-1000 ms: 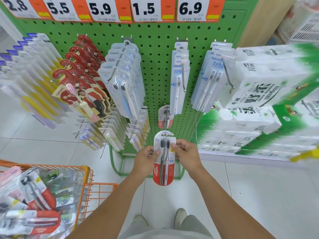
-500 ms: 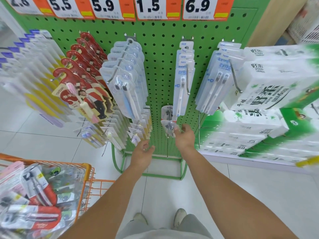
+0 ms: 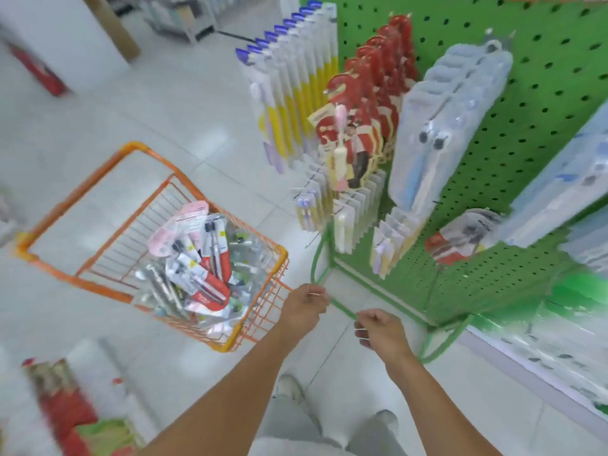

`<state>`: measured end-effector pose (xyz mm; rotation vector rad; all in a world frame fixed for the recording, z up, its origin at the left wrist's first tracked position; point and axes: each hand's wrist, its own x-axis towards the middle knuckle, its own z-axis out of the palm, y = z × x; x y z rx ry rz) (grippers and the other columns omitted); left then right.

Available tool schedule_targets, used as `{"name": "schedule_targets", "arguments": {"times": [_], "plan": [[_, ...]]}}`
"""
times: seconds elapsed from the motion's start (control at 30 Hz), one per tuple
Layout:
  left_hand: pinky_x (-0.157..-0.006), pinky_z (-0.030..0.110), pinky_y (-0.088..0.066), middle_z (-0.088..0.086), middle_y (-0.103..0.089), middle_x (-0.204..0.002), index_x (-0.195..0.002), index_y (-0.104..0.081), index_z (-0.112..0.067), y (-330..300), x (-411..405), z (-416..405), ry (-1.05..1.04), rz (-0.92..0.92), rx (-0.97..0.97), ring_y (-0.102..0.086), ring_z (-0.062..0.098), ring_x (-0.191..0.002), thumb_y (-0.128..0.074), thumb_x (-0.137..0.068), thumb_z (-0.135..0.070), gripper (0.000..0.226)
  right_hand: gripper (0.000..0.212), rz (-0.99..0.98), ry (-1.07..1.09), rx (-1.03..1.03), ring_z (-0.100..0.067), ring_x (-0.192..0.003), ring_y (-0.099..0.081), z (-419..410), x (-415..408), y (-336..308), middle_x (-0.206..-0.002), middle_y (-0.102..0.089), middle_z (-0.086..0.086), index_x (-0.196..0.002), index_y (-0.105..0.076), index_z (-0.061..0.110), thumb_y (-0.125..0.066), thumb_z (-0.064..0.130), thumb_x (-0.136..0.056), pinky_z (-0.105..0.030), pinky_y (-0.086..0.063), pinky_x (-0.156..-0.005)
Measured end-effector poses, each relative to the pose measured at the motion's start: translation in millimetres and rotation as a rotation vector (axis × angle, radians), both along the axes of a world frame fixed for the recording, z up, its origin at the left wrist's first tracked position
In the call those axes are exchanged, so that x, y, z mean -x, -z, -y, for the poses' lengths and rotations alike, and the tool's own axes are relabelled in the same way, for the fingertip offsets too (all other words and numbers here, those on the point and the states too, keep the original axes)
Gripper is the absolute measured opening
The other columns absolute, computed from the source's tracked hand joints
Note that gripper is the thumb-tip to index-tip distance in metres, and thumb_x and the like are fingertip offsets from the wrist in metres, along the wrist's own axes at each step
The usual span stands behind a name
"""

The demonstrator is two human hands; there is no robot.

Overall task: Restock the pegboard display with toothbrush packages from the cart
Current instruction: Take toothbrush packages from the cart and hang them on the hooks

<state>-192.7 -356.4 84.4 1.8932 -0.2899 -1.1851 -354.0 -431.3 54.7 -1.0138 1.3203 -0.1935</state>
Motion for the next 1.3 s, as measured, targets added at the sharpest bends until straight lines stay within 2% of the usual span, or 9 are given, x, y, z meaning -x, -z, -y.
{"name": "schedule_targets", "arguments": {"times": [0.13, 0.27, 0.37, 0.5, 0.7, 0.97, 1.13, 1.23, 1.3], "plan": [[-0.058, 0.025, -0.045, 0.004, -0.066, -0.073, -0.089, -0.067, -0.015, 0.0, -60.0, -65.1, -0.235, 0.065, -0.007, -0.059, 0.017, -0.062, -0.07, -0.088, -0.01, 0.006, 0.011, 0.044, -0.297, 0.037, -0.02, -0.069, -0.061, -31.5, -76.9, -11.0, -0.08, -0.068, -0.009, -0.085, -0.069, 0.008, -0.063, 0.01, -0.094, -0.03, -0.049, -0.065], [-0.077, 0.039, -0.055, 0.005, -0.073, -0.083, -0.084, -0.069, -0.023, 13.6, -150.1, -130.7, -0.483, 0.201, -0.086, -0.07, 0.026, -0.082, -0.07, -0.086, -0.018, 0.005, 0.008, 0.071, -0.592, 0.139, -0.016, -0.068, -0.061, -59.4, -157.8, -17.7, -0.081, -0.068, -0.006, -0.088, -0.069, 0.015, -0.069, 0.007, -0.091, -0.026, -0.049, -0.064], [-0.075, 0.03, -0.054, 0.003, -0.072, -0.095, -0.096, -0.068, -0.019, 21.3, -212.9, -173.0, -0.6, 0.259, -0.137, -0.069, 0.024, -0.092, -0.074, -0.084, -0.023, 0.014, 0.014, 0.047, -0.734, 0.255, -0.017, -0.074, -0.061, -78.3, -225.7, -7.4, -0.084, -0.067, -0.006, -0.089, -0.069, 0.017, -0.074, 0.005, -0.085, -0.028, -0.049, -0.069], [-0.078, 0.029, -0.048, -0.001, -0.064, -0.11, -0.118, -0.058, -0.019, 36.9, -279.7, -208.6, -0.523, 0.212, -0.188, -0.062, 0.02, -0.097, -0.072, -0.088, -0.031, 0.035, 0.03, -0.053, -0.791, 0.351, -0.012, -0.082, -0.061, -110.9, -312.3, 3.9, -0.093, -0.063, 0.003, -0.105, -0.063, 0.016, -0.08, 0.013, -0.081, -0.013, -0.045, -0.062], [-0.09, 0.031, -0.046, 0.001, -0.057, -0.128, -0.143, -0.047, -0.011, 63.9, -327.4, -214.4, -0.4, 0.079, -0.162, -0.055, 0.018, -0.106, -0.066, -0.094, -0.028, 0.054, 0.058, -0.279, -0.954, 0.556, -0.027, -0.109, -0.061, -137.7, -393.5, 36.2, -0.116, -0.063, -0.002, -0.127, -0.056, 0.014, -0.082, 0.033, -0.079, -0.03, -0.043, -0.079], [-0.106, 0.038, -0.046, 0.0, -0.049, -0.135, -0.149, -0.038, -0.012, 91.4, -343.8, -202.8, -0.378, -0.189, -0.117, -0.053, 0.02, -0.118, -0.064, -0.097, -0.03, 0.06, 0.066, -0.575, -0.903, 0.573, -0.032, -0.111, -0.058, -139.5, -408.1, 80.9, -0.121, -0.055, -0.011, -0.129, -0.051, 0.011, -0.083, 0.04, -0.079, -0.041, -0.051, -0.091], [-0.11, 0.043, -0.044, 0.005, -0.045, -0.148, -0.153, -0.031, -0.014, 96.2, -342.0, -199.6, -0.357, -0.248, -0.135, -0.051, 0.024, -0.128, -0.069, -0.093, -0.036, 0.074, 0.038, -0.553, -0.947, 0.492, -0.025, -0.085, -0.066, -137.1, -409.9, 85.5, -0.093, -0.068, -0.004, -0.1, -0.064, 0.013, -0.084, 0.038, -0.078, -0.034, -0.053, -0.072], [-0.094, 0.035, -0.045, 0.003, -0.04, -0.151, -0.155, -0.026, -0.014, 92.8, -339.7, -190.9, -0.36, -0.233, -0.117, -0.048, 0.023, -0.131, -0.075, -0.088, -0.037, 0.086, 0.014, -0.397, -0.94, 0.353, -0.022, -0.072, -0.071, -122.0, -407.4, 68.5, -0.076, -0.074, 0.0, -0.078, -0.077, 0.017, -0.085, 0.03, -0.08, -0.034, -0.056, -0.067], [-0.086, 0.032, -0.046, 0.002, -0.046, -0.144, -0.154, -0.025, -0.014, 89.9, -338.9, -184.6, -0.404, -0.257, -0.081, -0.053, 0.019, -0.123, -0.08, -0.083, -0.036, 0.092, 0.017, -0.216, -0.828, 0.194, -0.011, -0.064, -0.07, -111.0, -406.2, 47.3, -0.068, -0.073, 0.007, -0.067, -0.076, 0.024, -0.083, 0.021, -0.083, -0.029, -0.055, -0.063]]}}
